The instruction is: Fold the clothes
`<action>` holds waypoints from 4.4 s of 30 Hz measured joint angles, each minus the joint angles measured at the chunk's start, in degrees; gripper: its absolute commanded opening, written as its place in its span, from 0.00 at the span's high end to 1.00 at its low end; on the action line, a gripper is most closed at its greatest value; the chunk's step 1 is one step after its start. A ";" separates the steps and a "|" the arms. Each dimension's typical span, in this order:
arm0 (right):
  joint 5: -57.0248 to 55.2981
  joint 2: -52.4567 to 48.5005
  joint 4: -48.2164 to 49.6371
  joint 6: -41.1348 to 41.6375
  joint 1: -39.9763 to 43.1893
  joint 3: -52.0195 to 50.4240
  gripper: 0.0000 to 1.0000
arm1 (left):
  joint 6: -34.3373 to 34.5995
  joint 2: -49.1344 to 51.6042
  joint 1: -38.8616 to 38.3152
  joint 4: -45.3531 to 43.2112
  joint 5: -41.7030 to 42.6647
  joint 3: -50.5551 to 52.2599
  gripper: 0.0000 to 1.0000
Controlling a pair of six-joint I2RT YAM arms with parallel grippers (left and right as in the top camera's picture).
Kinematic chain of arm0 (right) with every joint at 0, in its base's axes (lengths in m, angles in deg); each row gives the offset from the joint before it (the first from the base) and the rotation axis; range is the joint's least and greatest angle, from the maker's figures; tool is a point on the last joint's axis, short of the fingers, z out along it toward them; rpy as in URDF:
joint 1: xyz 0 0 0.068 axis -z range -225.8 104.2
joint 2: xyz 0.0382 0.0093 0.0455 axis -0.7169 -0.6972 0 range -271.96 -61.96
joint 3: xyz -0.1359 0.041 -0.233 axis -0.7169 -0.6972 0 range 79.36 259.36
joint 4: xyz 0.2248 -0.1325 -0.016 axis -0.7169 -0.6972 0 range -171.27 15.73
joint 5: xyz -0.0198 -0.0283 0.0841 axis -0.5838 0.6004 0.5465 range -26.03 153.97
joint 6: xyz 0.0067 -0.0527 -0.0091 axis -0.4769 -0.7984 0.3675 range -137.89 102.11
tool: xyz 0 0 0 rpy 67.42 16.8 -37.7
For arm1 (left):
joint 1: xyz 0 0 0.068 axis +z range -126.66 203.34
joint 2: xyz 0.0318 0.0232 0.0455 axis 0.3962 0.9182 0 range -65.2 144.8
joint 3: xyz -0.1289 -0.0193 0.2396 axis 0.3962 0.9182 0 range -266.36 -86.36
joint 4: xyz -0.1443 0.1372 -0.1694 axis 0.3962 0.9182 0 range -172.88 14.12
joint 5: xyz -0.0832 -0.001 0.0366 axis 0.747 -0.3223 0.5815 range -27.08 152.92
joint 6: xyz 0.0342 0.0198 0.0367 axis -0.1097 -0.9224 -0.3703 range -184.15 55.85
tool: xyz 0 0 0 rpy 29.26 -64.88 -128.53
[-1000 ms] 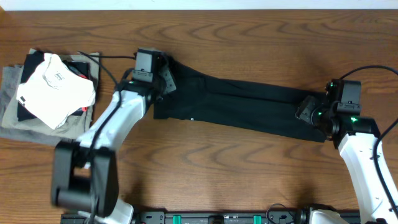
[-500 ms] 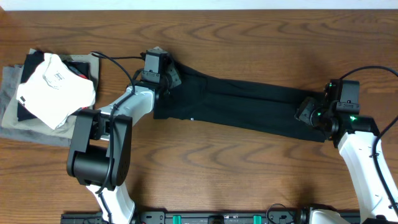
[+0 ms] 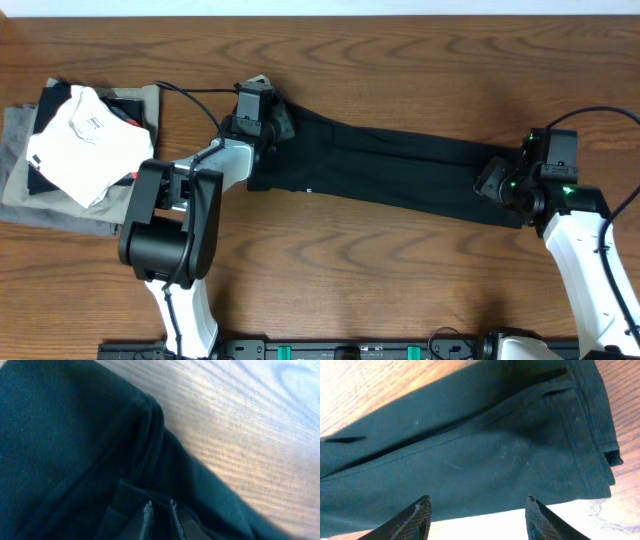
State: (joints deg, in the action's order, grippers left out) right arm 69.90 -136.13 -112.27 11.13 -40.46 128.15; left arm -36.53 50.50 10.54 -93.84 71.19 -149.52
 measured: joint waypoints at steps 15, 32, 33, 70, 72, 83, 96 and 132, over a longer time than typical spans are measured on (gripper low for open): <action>-0.13 -0.04 0.22 -0.15 0.00 0.00 0.42 | -1.46 -23.12 0.26 33.09 0.35 -0.31 0.72; -0.17 -0.13 -1.55 -0.22 -0.02 0.00 0.45 | -1.97 -8.66 0.61 36.46 0.37 -0.26 0.72; -0.20 -0.26 -1.55 -0.20 -0.02 0.00 0.45 | -1.97 -8.41 0.92 36.57 0.57 -0.26 0.72; 6.23 -11.98 10.67 -4.35 -1.36 -1.38 0.99 | 0.96 -20.20 9.99 45.99 1.57 -0.33 0.89; 7.69 -14.10 12.76 -4.66 -1.36 -1.38 0.99 | 0.66 -19.65 9.33 45.20 2.58 -0.33 0.93; 11.23 -21.88 18.91 -5.25 -1.20 -1.40 0.99 | 0.39 -14.67 5.09 40.87 5.09 -0.33 0.94; 11.45 -24.90 21.84 -5.49 2.69 -1.40 0.99 | -2.10 -7.85 5.25 36.85 2.67 -0.33 0.93; 1.44 -30.95 0.72 -12.26 19.06 20.02 0.80 | -4.96 -24.81 8.63 38.25 -2.29 -0.28 0.15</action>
State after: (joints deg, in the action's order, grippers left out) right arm 71.34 -167.08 -111.55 -1.14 -21.40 148.17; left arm -41.50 25.70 19.18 -55.59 68.90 -149.80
